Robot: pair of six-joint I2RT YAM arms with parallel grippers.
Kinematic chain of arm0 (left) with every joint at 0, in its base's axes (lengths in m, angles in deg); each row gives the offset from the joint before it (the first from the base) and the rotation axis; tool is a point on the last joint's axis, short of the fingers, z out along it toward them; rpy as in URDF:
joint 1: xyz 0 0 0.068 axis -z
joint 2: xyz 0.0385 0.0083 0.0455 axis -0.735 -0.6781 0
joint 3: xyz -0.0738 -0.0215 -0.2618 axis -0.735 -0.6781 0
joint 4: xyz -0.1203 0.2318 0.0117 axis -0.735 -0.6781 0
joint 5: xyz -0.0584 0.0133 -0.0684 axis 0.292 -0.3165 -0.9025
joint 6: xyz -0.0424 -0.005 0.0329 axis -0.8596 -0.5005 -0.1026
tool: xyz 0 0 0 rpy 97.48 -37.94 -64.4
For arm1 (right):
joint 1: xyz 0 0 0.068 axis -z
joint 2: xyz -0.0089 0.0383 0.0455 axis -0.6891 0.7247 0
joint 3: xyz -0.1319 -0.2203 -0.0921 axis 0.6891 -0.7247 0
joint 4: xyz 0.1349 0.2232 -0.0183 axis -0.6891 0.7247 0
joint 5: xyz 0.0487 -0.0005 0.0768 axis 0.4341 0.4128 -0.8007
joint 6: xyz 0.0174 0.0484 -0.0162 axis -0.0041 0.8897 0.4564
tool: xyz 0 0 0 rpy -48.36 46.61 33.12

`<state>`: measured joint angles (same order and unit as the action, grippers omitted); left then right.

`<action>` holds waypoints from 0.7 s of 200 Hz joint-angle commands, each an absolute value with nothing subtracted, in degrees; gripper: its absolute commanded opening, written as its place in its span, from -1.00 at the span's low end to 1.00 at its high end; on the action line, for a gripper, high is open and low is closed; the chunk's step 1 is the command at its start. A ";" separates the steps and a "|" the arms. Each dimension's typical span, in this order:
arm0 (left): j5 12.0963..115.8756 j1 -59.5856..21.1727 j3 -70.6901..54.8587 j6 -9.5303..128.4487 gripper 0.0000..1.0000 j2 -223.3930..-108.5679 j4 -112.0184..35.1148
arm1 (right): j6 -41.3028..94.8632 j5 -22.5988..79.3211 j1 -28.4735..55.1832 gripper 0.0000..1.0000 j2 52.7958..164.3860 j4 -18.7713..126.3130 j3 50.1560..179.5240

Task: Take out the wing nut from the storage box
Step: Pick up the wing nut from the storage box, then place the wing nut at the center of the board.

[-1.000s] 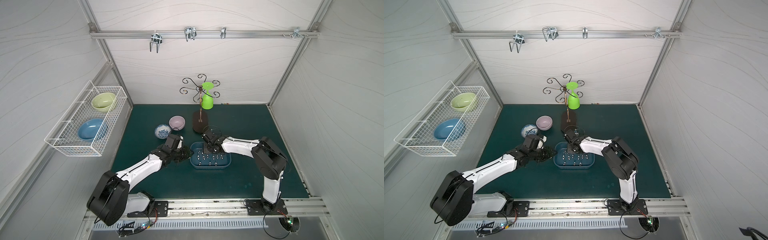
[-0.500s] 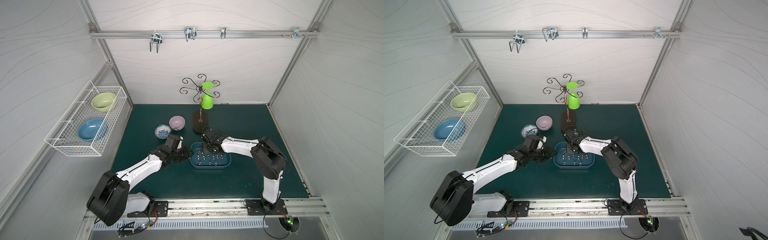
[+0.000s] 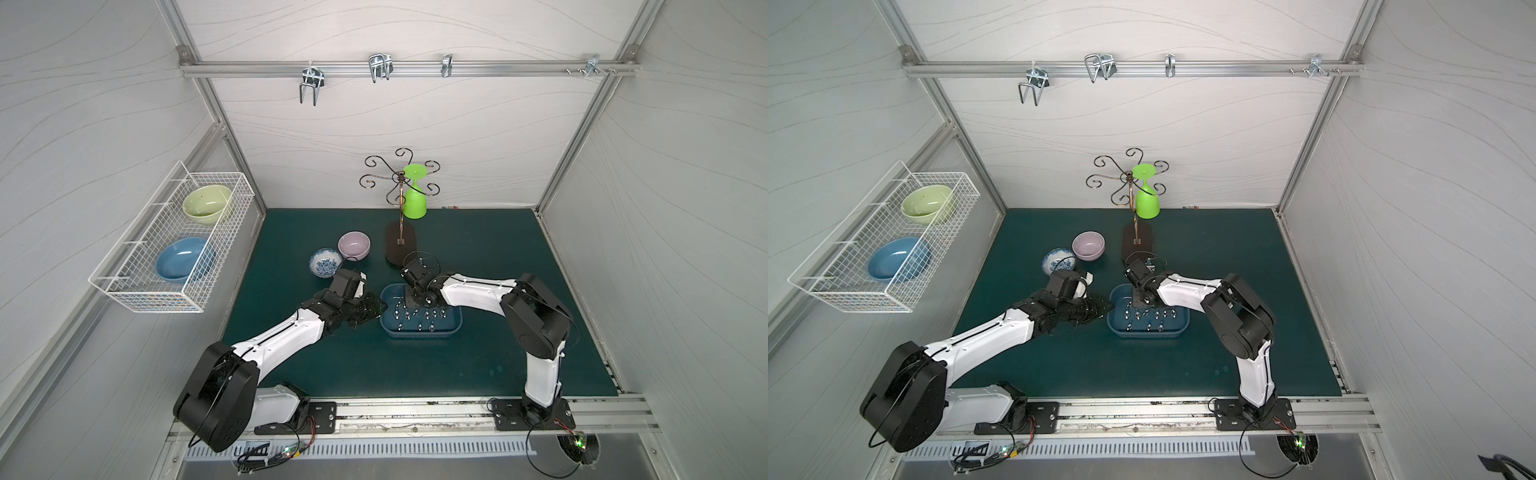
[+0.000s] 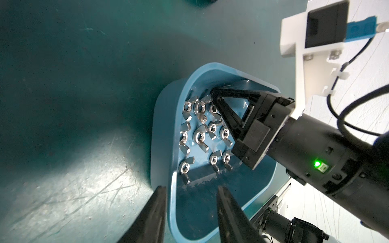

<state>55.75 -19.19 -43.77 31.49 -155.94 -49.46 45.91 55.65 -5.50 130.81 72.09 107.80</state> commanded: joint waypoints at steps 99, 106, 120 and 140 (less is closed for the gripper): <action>55.62 -15.94 -37.53 33.08 -0.16 -158.20 -48.46 | 41.44 63.46 -5.34 -1.00 114.65 74.05 101.28; 55.95 -14.69 -36.05 33.54 -0.16 -159.13 -48.74 | 41.15 63.62 -4.40 -1.00 113.15 74.06 100.44; 56.46 -12.39 -33.05 34.35 -0.15 -161.30 -48.99 | 40.24 64.42 -2.04 -1.00 110.46 74.79 99.06; 55.39 -10.16 -28.86 35.02 -0.14 -165.18 -48.53 | 39.20 64.77 2.75 -1.00 107.09 74.82 96.35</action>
